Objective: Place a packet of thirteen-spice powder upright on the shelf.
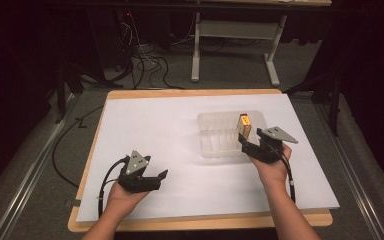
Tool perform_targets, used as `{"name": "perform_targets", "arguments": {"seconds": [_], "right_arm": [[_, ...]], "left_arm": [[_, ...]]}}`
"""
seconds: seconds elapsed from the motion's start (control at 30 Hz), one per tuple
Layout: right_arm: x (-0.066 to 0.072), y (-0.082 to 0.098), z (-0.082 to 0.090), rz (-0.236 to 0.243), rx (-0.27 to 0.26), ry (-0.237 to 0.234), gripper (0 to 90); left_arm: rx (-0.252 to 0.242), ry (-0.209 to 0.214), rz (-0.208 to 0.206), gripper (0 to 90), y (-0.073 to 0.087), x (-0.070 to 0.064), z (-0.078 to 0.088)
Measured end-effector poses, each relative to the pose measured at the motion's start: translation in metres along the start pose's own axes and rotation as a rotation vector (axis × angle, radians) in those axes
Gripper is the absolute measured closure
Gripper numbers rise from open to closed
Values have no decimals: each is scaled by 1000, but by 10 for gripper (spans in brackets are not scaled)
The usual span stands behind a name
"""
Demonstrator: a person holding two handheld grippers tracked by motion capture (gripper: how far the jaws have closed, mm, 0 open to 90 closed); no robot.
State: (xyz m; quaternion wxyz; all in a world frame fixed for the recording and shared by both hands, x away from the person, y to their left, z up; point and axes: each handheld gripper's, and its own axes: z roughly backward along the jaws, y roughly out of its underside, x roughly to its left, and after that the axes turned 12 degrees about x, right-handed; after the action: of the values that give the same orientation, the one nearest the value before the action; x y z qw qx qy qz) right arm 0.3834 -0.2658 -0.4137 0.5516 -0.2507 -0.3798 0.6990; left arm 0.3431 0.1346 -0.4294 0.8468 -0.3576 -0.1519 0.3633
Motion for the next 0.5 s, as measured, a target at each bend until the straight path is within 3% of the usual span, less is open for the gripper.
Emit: {"name": "perform_targets", "arguments": {"seconds": [0.3,0.5], "right_arm": [[-10,28,40,63,2,-41,244],[-22,55,60,81,31,-5,213]], "left_arm": [[-13,20,14,236,-1,-2,-1],[-13,41,11,236,-2,-5,-2]]}}
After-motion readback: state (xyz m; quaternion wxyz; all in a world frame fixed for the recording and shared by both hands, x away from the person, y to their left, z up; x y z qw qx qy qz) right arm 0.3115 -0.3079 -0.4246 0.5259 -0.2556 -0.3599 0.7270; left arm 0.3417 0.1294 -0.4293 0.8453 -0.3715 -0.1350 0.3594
